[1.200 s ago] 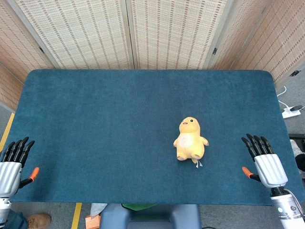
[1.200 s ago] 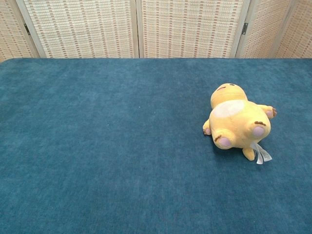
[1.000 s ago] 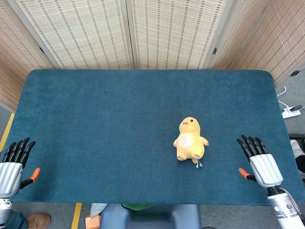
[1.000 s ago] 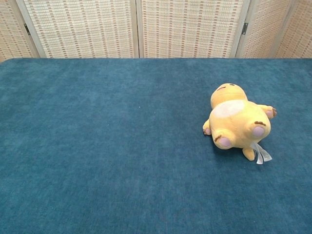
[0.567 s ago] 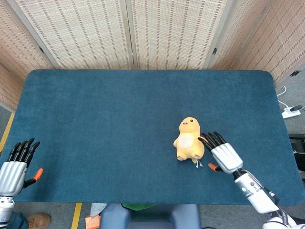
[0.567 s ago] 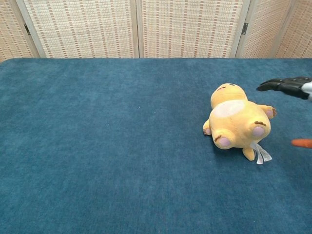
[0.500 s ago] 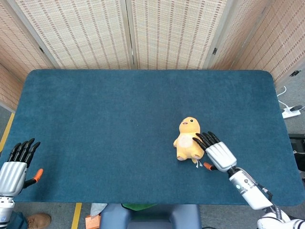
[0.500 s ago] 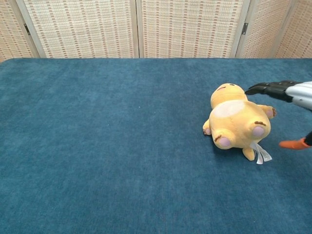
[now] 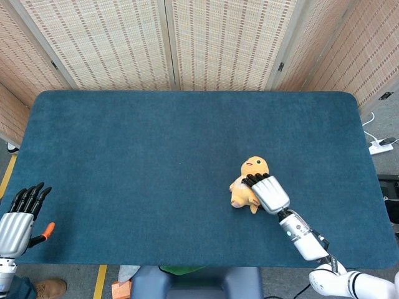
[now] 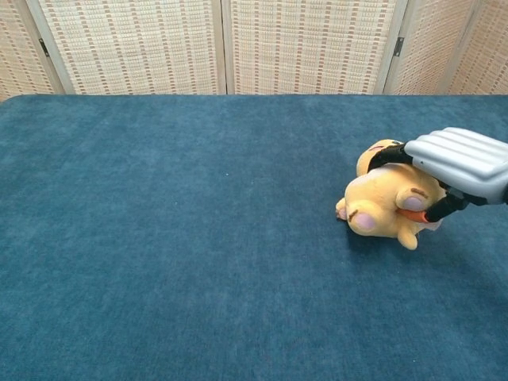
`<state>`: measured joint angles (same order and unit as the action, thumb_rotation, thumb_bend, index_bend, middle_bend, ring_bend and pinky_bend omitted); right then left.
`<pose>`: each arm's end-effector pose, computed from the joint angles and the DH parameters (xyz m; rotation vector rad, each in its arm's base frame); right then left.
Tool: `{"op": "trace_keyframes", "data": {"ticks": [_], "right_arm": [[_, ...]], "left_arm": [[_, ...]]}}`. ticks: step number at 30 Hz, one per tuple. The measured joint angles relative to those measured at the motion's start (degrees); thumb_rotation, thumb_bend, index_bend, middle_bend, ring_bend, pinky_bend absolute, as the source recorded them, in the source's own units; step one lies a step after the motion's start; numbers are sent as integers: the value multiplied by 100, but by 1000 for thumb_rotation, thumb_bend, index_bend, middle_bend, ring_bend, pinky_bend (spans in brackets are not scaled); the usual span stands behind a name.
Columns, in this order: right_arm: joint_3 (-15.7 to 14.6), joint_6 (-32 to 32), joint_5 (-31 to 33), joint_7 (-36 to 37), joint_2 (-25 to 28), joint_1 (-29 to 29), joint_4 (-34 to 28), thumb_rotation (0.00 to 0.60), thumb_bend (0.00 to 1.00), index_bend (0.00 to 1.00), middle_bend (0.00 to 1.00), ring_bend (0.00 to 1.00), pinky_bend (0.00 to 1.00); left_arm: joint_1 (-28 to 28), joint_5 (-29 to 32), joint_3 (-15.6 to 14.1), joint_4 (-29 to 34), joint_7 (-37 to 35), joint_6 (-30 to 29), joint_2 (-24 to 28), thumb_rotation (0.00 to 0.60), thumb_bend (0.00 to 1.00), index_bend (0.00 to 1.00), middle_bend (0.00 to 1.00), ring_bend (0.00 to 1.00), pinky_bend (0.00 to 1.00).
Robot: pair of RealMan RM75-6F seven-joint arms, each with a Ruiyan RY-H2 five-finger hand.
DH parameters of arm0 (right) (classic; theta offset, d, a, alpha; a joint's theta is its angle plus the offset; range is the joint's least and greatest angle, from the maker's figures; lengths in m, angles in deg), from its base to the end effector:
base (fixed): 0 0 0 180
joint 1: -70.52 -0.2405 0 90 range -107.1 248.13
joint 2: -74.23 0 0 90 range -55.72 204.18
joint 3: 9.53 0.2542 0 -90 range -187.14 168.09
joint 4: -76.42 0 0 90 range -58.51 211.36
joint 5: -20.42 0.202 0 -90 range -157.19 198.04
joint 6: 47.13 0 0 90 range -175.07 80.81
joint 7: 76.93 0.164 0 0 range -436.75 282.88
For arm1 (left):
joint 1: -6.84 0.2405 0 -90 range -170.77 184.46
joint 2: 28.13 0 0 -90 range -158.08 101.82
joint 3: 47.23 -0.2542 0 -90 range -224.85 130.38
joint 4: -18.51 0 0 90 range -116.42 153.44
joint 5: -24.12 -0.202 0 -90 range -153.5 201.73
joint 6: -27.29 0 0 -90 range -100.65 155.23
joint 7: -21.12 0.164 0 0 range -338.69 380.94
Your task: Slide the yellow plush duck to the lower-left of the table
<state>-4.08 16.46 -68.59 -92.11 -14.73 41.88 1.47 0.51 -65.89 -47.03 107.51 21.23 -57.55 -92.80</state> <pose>-0.2097 -0.3098 -0.0032 1.9157 -0.6519 0.8995 -0.3056 0.1990 0.1555 -1.5005 -0.8549 -0.8890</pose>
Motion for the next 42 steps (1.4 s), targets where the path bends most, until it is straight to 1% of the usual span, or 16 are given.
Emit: {"op": "trace_keyframes", "data": {"ticks": [5, 10, 13, 16, 18, 19, 20, 21, 23, 25, 26, 27, 30, 35, 38, 42], "right_arm": [[-157, 525, -921, 703, -236, -187, 206, 600, 734, 800, 687, 664, 894], [-260, 1084, -1924, 1270, -816, -672, 400, 600, 721, 800, 667, 649, 893], [-258, 1016, -2075, 1295, -1310, -1002, 552, 600, 699, 800, 647, 640, 891], [-241, 687, -2056, 1241, -1716, -1257, 747, 600, 663, 800, 606, 627, 875], [-221, 446, -1999, 1151, -2034, -1407, 966, 600, 616, 768, 549, 585, 829], [-216, 346, -1963, 1123, -2168, -1464, 1077, 600, 563, 694, 488, 527, 763], [-214, 240, -1914, 1110, -2286, -1512, 1182, 600, 484, 545, 389, 428, 651], [-214, 91, -1829, 1112, -2395, -1560, 1289, 600, 434, 435, 322, 359, 579], [-209, -136, -1676, 1117, -2469, -1627, 1349, 600, 299, 119, 115, 132, 341], [-188, -341, -1493, 1062, -2504, -1687, 1363, 600, 192, 0, 9, 10, 117], [-174, -397, -1437, 1006, -2503, -1700, 1351, 600, 147, 0, 0, 0, 42], [-155, -440, -1372, 917, -2488, -1707, 1304, 600, 119, 0, 0, 0, 8], [-137, -449, -1258, 752, -2356, -1677, 1039, 600, 55, 0, 0, 0, 0], [-241, -371, -1142, 753, -1832, -1527, 234, 600, 32, 0, 0, 0, 0], [-376, -299, -1081, 833, -1247, -1390, -439, 600, 31, 0, 0, 0, 0], [-736, 123, -1092, 962, -172, -985, -1155, 600, 32, 0, 0, 0, 0]], "left_arm": [[8, -137, -30, 1, -64, -96, 0, 600, 341, 0, 0, 0, 57], [19, -100, -36, 45, -151, -81, 79, 600, 342, 0, 0, 0, 57], [52, -171, -36, 17, -238, -219, 95, 600, 342, 0, 0, 0, 58], [108, -207, -50, -24, -379, -322, 129, 600, 341, 0, 0, 0, 59], [139, -204, -57, -46, -469, -355, 156, 600, 340, 0, 0, 0, 60], [159, -197, -62, -60, -529, -372, 177, 600, 340, 0, 0, 0, 60], [173, -192, -65, -69, -575, -386, 192, 600, 340, 0, 0, 0, 60], [187, -189, -68, -80, -619, -402, 206, 600, 340, 0, 0, 0, 60], [219, -189, -73, -114, -715, -453, 231, 600, 341, 0, 0, 0, 61], [241, -225, -73, -172, -787, -528, 232, 600, 341, 0, 0, 0, 66], [250, -246, -73, -197, -824, -566, 228, 600, 340, 0, 0, 0, 72], [261, -268, -74, -220, -865, -603, 222, 600, 340, 0, 0, 0, 77], [299, -340, -89, -296, -961, -690, 206, 600, 340, 0, 0, 0, 87], [299, -353, -122, -339, -950, -617, 191, 600, 340, 0, 0, 0, 95], [273, -433, -133, -349, -892, -613, 164, 600, 340, 0, 0, 0, 110], [223, -716, -185, -407, -942, -671, 92, 600, 325, 0, 0, 0, 161]]}}
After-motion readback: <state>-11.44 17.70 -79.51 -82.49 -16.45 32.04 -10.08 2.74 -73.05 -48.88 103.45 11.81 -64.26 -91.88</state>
